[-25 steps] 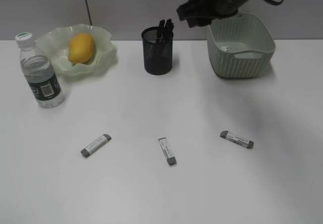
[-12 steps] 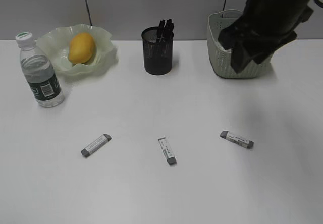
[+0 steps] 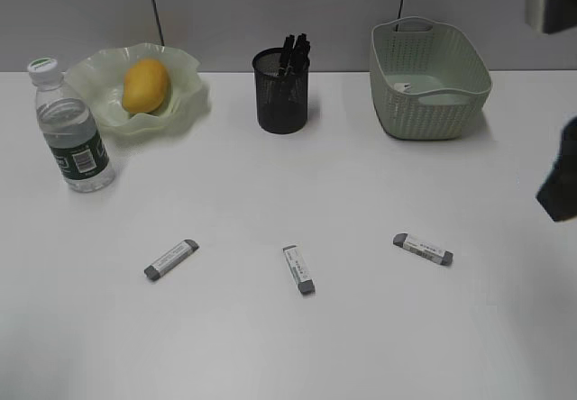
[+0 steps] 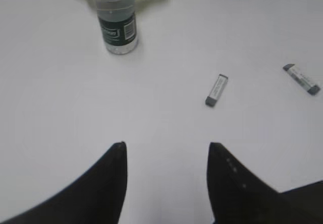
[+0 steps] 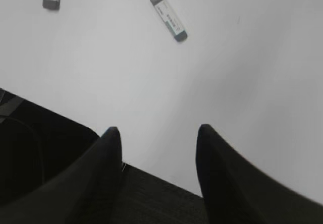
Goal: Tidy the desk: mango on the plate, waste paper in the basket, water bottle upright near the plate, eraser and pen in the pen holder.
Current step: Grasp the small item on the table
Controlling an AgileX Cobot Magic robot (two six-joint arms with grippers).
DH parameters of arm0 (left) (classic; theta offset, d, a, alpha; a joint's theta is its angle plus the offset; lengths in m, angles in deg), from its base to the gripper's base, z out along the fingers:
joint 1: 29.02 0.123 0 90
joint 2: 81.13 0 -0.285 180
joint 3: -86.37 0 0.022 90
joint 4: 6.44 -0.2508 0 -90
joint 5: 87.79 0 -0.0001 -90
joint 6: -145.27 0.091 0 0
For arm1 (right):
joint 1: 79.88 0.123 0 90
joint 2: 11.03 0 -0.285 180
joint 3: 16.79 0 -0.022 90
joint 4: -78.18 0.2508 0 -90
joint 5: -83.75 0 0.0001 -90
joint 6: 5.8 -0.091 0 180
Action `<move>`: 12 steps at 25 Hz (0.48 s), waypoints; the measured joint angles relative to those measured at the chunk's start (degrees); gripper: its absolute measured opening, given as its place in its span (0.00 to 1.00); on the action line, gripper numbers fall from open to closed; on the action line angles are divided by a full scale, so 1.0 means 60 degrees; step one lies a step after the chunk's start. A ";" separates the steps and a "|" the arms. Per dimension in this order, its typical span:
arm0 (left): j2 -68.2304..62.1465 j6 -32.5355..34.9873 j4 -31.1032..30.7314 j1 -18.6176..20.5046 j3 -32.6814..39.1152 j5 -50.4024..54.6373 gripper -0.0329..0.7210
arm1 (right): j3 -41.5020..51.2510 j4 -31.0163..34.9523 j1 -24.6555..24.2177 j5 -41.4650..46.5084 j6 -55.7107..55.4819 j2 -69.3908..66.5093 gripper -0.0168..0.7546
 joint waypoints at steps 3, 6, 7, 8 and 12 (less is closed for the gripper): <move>-0.1052 0.0480 0.0690 -0.0168 -0.0034 -0.0677 0.57 | 0.0876 0.0014 0.0000 -0.0038 0.0000 0.1192 0.54; -0.2396 0.0740 0.0864 -0.0410 -0.0310 -0.0871 0.58 | 0.1624 0.0138 0.0000 -0.0118 0.0000 0.2430 0.54; -0.2781 0.0850 0.0874 -0.0498 -0.0422 -0.0925 0.58 | 0.1806 0.0138 0.0000 -0.0141 0.0000 0.2846 0.54; -0.3163 0.0941 0.0895 -0.0614 -0.0578 -0.0980 0.58 | 0.2020 0.0138 0.0000 -0.0164 0.0000 0.3189 0.54; -0.5125 0.1134 0.0906 -0.1124 -0.1310 -0.1100 0.58 | 0.2773 0.0222 0.0000 -0.0205 0.0000 0.4851 0.54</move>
